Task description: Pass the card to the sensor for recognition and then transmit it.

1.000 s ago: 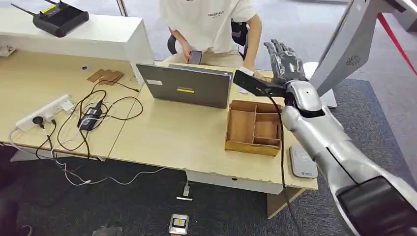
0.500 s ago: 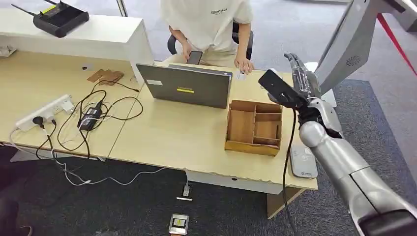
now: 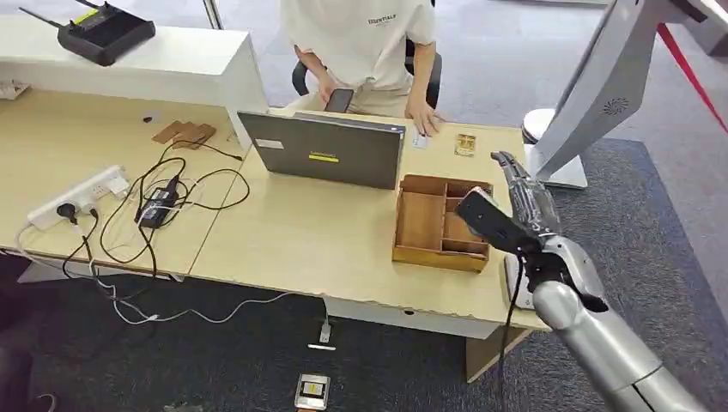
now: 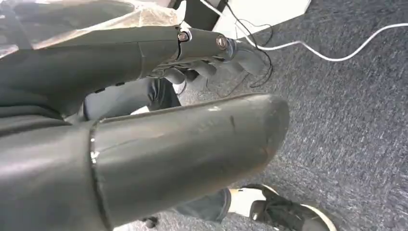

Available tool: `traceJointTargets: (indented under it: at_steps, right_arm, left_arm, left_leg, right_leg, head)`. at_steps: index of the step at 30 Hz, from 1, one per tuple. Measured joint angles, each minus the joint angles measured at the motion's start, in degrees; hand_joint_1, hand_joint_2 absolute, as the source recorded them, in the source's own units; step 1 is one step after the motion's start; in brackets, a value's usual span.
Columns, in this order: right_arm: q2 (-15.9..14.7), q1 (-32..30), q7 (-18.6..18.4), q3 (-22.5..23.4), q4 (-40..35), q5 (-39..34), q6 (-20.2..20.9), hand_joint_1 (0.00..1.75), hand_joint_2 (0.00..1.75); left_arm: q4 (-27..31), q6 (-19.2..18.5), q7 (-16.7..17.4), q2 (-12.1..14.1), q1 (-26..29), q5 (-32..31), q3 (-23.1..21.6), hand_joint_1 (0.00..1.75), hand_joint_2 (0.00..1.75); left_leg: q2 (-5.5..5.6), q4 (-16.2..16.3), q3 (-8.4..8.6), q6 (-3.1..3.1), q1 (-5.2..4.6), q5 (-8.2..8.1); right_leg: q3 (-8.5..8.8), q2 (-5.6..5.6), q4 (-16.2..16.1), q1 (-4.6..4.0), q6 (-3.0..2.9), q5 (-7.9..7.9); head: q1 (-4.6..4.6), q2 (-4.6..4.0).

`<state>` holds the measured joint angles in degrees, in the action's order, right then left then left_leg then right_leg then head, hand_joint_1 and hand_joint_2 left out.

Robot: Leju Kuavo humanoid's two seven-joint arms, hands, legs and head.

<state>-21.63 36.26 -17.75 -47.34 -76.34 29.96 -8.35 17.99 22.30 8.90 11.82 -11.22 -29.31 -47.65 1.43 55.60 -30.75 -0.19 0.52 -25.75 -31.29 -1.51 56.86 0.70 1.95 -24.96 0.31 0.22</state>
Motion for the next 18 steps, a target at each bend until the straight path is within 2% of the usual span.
traceJointTargets:
  at_steps: [6,10,18]
  right_arm:
    - [-1.03,-2.58,-0.72,-0.04,-2.03,2.93,1.86,0.00,1.75]
    - [-1.12,-3.28,-1.14,-0.70,-2.56,8.16,4.35,0.00,1.75]
    - [0.56,-3.82,-0.63,-2.47,-1.51,16.13,5.38,0.00,1.75]
  left_arm:
    - [0.00,-0.90,0.41,0.00,-0.82,-0.81,-0.02,0.00,0.00]
    - [0.04,-1.47,0.70,-0.09,-1.32,-1.14,-0.02,0.00,0.00]
    - [0.09,-1.25,0.74,-0.13,-1.34,-0.96,-0.02,0.00,0.00]
  left_leg:
    - [0.00,0.00,-0.01,0.00,0.00,0.00]
    - [0.00,0.00,-0.01,0.00,0.01,0.00]
    - [0.01,-0.02,-0.04,0.00,0.01,0.00]
  right_leg:
    - [0.00,0.00,0.00,0.01,0.00,0.00]
    - [0.00,0.00,0.00,0.01,0.00,0.00]
    - [-0.01,0.00,0.00,0.00,0.00,0.00]
  head:
    - [0.00,0.00]
    - [-0.02,0.00]
    - [0.00,0.00]
